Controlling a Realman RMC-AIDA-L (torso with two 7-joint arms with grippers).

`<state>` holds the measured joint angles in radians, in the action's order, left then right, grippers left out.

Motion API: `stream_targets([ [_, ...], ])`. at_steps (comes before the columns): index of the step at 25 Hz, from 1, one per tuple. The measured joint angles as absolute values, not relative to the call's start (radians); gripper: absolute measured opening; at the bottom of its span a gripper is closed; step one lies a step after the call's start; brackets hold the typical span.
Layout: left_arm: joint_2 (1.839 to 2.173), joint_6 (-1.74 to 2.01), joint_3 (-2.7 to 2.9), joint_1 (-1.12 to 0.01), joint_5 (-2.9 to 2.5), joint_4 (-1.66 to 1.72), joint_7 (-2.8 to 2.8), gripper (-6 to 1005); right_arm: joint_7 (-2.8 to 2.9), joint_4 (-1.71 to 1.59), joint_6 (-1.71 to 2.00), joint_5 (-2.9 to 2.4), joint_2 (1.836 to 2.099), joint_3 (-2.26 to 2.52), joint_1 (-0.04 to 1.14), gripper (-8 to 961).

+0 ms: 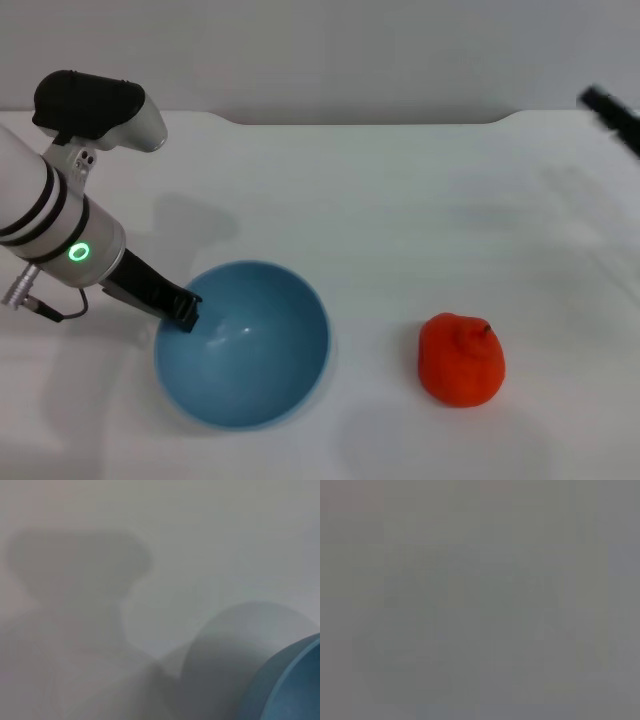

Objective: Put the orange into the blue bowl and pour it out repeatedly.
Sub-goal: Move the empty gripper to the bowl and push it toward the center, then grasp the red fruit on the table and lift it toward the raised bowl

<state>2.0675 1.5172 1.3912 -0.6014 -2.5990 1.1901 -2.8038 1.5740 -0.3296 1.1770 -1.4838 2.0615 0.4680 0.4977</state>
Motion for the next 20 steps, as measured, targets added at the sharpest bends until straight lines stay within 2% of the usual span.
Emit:
stream_targets([
  [6, 2.065, 1.504, 1.397, -0.6, -2.6, 1.195, -2.803, -2, 2.232, -0.758, 1.355, -2.093, 2.019, 0.585, 0.574, 594],
  [10, 2.066, 1.497, 1.407, -0.6, -2.606, 1.196, -2.794, -3, 2.411, -0.962, 1.694, -2.469, 1.996, 0.587, 0.702, 594],
  [13, 2.065, 1.497, 1.407, -0.599, -2.607, 1.198, -2.794, -3, 2.414, -0.979, 1.762, -2.503, 1.996, 0.604, 0.734, 594],
  [20, 2.062, 1.503, 1.41, -0.598, -2.619, 1.2, -2.792, -3, 2.469, -0.992, 1.798, -2.509, 2.026, 0.848, 0.762, 586],
])
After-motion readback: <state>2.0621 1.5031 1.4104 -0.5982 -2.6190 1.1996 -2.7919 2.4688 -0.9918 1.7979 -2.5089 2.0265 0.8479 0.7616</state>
